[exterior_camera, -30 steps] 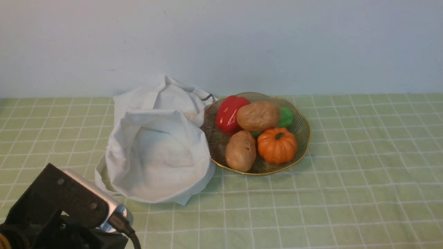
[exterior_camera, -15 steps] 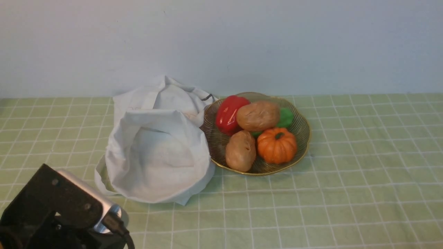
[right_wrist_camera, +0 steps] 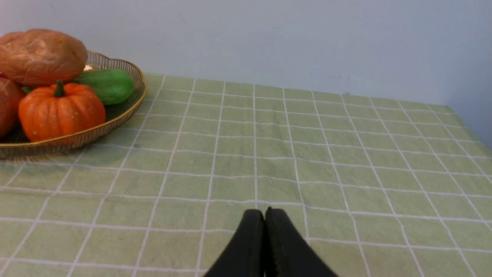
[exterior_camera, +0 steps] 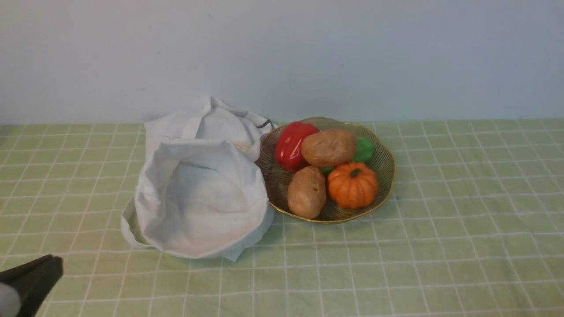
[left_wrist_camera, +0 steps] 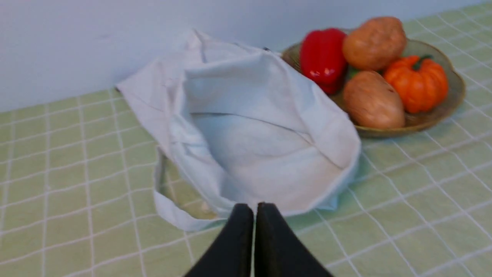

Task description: Take vegetables from bag on green coffee tablecloth place on plate.

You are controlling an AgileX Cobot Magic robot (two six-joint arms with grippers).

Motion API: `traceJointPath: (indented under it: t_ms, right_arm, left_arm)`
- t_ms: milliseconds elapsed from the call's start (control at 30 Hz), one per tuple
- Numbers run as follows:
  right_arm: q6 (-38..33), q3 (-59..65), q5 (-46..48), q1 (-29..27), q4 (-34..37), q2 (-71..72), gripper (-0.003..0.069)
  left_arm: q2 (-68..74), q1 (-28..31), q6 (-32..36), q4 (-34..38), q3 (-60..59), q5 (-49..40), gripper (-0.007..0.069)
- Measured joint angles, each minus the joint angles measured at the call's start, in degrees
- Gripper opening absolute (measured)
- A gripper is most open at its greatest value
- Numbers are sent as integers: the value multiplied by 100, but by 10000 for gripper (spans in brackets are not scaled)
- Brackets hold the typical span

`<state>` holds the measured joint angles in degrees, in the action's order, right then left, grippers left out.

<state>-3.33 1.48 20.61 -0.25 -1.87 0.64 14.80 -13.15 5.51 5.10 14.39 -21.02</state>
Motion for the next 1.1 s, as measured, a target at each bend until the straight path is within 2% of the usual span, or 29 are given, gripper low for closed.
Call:
traceJointPath:
  t_ms: [133,267,467,667,1100]
  right_arm:
    - [0,0,0,0,0,0,-15]
    - [0,0,0,0,0,0,-15]
    - [0,0,0,0,0,0,-15]
    - [0,0,0,0,0,0,-15]
    - [0,0,0,0,0,0,-15]
  left_arm:
    - [-846,542,0,-6,-962,669,-4]
    - [-1305,738,0,-71,-1550,776,-4]
    - [-1539,789,0,-143,-1602,615,-4]
    - [-1539,793,0,-194,-1609,5,-4]
    - [-1539,793,0,-205,-1609,-8,-4]
